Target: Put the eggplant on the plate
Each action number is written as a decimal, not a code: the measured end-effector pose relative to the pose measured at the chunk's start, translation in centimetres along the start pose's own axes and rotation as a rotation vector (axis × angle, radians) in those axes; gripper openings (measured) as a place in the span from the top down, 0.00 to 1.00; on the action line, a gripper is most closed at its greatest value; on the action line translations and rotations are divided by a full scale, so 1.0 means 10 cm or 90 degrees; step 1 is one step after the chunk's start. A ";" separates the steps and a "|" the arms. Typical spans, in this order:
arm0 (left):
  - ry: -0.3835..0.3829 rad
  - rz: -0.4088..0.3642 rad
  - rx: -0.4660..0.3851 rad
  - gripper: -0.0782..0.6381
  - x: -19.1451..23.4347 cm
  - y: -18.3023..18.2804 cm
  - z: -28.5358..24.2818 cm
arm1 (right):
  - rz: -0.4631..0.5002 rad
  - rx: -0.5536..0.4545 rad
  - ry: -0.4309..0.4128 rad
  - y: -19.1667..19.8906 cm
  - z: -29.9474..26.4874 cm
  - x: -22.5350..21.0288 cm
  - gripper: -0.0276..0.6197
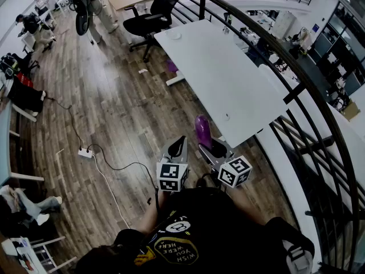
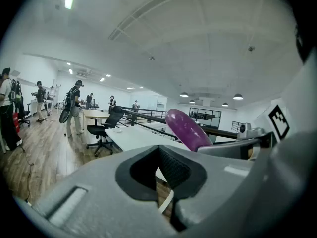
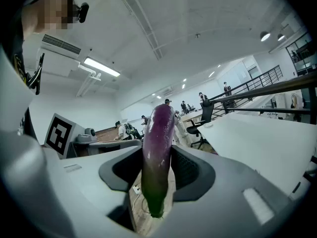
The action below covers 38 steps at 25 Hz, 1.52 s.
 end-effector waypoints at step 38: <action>0.005 0.062 0.020 0.88 1.23 0.02 -0.16 | -0.031 -0.005 -0.077 -0.05 -1.34 0.29 0.68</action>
Point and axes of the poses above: the fingertips, and each gripper's own axes: z backward along the fingers, x to its left, y out of its underside, the point moved 5 cm from there along z, backward along the fingers, and after that the axes turned 2 degrees about z, right-handed, at the moved point
